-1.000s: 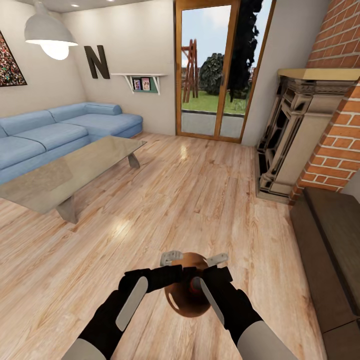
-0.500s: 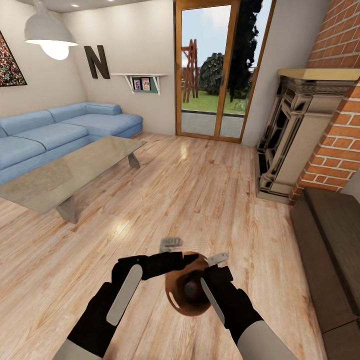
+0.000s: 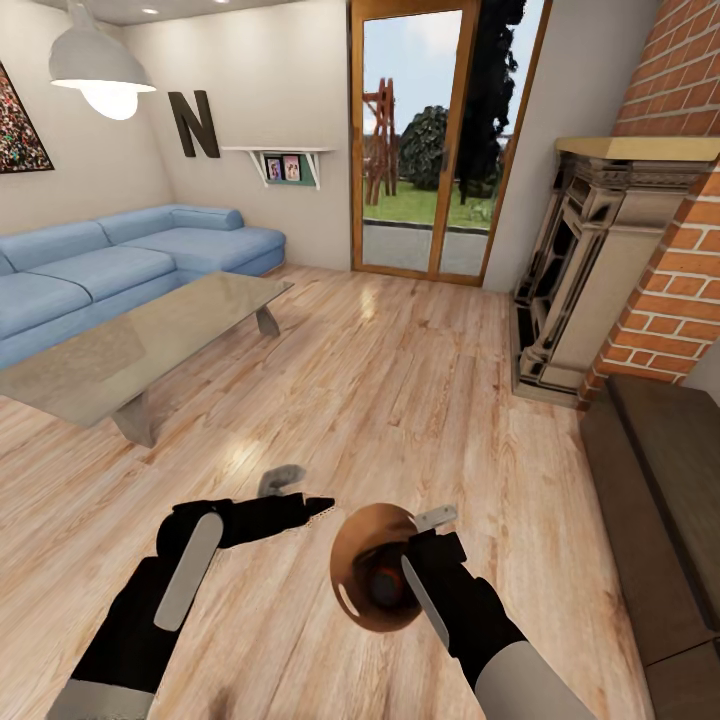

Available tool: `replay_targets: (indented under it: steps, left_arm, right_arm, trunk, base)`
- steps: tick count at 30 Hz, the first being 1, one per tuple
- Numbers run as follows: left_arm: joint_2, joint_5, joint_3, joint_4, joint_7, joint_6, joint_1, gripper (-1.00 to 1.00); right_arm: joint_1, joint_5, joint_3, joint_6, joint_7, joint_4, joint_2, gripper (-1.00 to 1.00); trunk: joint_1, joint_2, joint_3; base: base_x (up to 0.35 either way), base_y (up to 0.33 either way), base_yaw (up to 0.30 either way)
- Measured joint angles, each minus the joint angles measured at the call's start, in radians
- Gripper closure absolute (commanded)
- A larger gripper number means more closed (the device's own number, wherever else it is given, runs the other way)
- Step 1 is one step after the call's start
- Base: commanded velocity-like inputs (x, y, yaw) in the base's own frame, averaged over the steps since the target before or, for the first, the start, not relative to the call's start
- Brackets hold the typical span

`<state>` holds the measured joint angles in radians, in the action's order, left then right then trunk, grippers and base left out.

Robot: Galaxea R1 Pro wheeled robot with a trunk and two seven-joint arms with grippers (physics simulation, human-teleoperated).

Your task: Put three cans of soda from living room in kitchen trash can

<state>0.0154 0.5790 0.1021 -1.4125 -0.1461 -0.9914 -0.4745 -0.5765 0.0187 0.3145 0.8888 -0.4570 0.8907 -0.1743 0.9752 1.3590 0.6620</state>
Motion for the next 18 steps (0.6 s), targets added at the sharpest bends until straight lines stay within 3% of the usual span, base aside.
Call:
replay_targets:
  steps: [4,9,16,18]
  left_arm:
    - [0.026,-0.001,-0.053,0.001,0.023,-0.02,-0.002,-1.0]
    - [0.071,0.0,-0.122,0.0,0.096,-0.029,-0.003,-1.0]
    - [0.08,0.001,-0.152,0.0,0.227,-0.039,-0.003,-1.0]
    - [0.08,0.001,-0.154,0.001,0.295,-0.048,-0.003,-1.0]
  right_arm:
    - [0.0,0.0,0.0,0.0,0.0,0.0,0.0,1.0]
    - [0.0,0.0,0.0,0.0,0.0,0.0,0.0,1.0]
    - [0.0,0.001,-0.001,0.0,0.0,0.001,0.0,1.0]
    - [0.0,0.001,-0.001,0.0,0.001,0.001,0.0,1.0]
  trunk:
    - [0.0,0.0,0.0]
    - [0.0,0.0,0.0]
    - [0.0,0.0,0.0]
    - [0.0,0.0,0.0]
  base:
    - [0.0,0.0,0.0]
    - [0.0,0.0,0.0]
    - [0.0,0.0,0.0]
    - [0.0,0.0,0.0]
